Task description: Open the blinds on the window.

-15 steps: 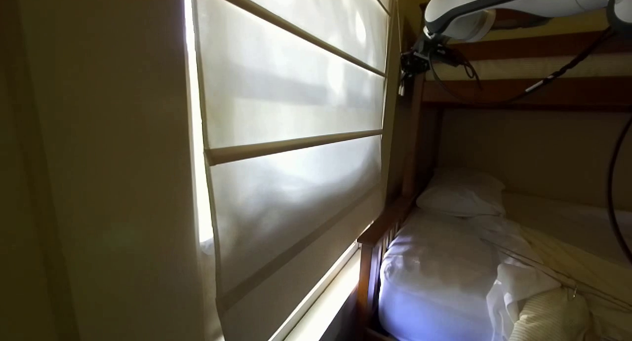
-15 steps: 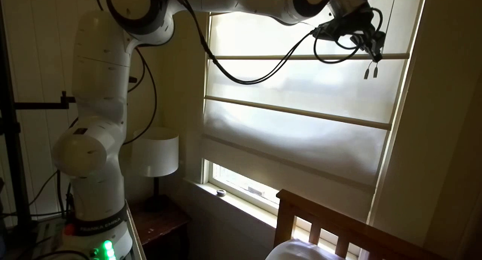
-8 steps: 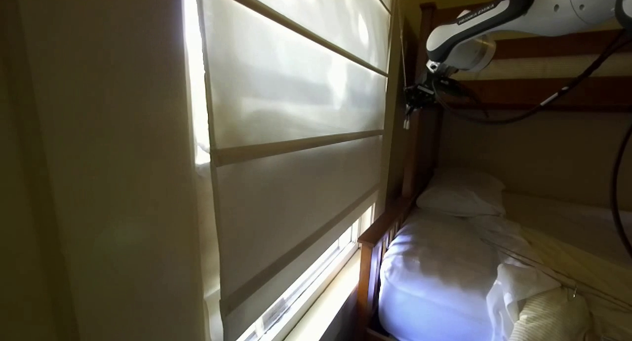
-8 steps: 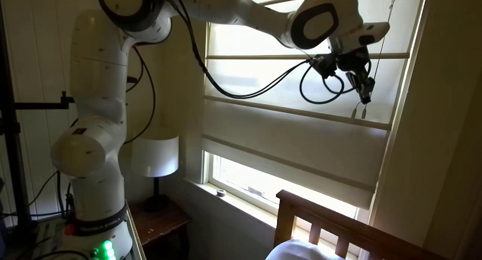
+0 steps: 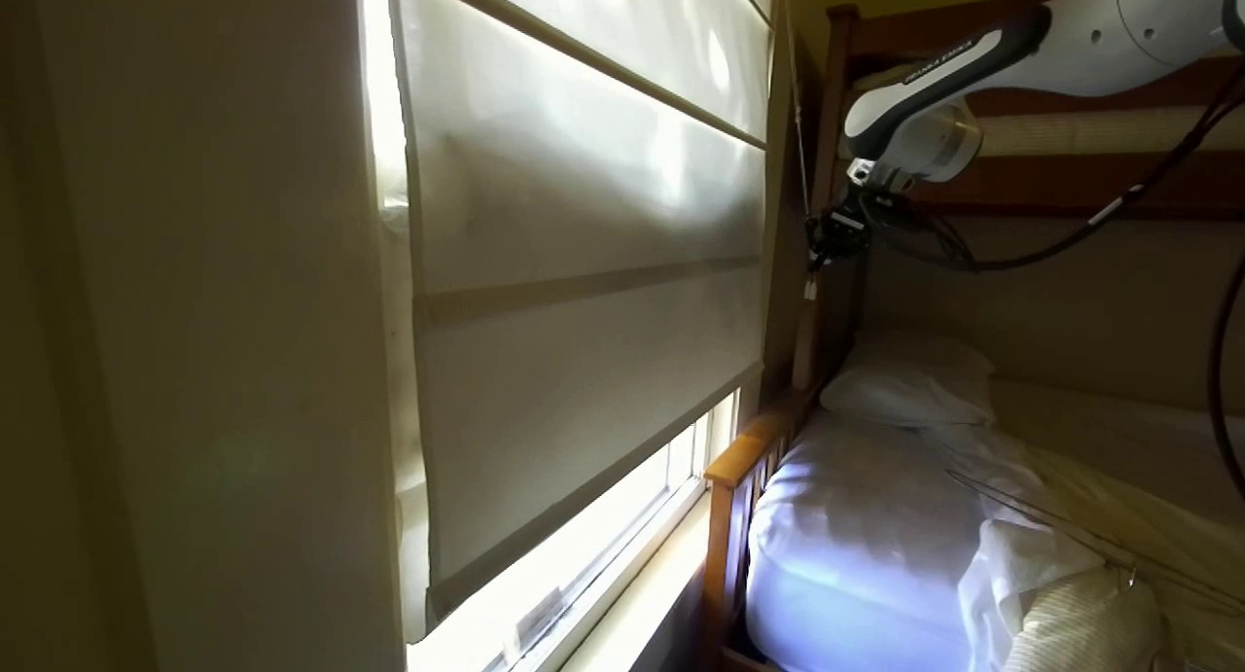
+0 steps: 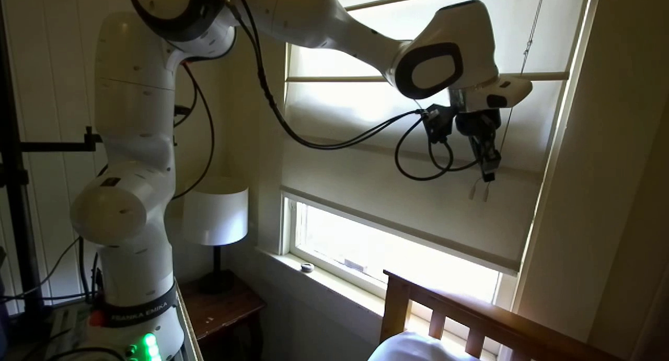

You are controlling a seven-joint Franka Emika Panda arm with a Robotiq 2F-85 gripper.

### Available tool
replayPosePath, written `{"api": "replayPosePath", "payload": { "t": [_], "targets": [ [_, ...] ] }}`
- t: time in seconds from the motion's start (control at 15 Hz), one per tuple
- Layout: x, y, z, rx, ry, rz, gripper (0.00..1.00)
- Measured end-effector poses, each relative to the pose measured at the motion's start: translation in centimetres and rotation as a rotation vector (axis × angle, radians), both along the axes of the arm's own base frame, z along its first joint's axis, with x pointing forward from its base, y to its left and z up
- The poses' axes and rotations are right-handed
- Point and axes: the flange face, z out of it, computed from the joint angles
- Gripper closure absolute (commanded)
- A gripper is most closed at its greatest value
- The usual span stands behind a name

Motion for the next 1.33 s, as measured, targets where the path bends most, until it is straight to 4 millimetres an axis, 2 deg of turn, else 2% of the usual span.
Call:
{"api": "replayPosePath", "payload": {
  "t": [0.33,0.47,0.6,0.87,1.07,1.33],
  "targets": [
    [0.0,-0.1,0.1,0.004,0.003,-0.001,1.00],
    [0.3,-1.1,-0.9,0.055,0.026,-0.017,1.00],
    [0.4,-2.7,-3.4,0.114,0.051,-0.037,1.00],
    [0.2,-5.2,-10.1,0.243,0.122,-0.070,1.00],
    [-0.4,-6.6,-15.1,0.328,0.190,-0.101,1.00],
    [-1.6,-8.0,-20.5,0.409,0.285,-0.135,0.99]
  ]
}}
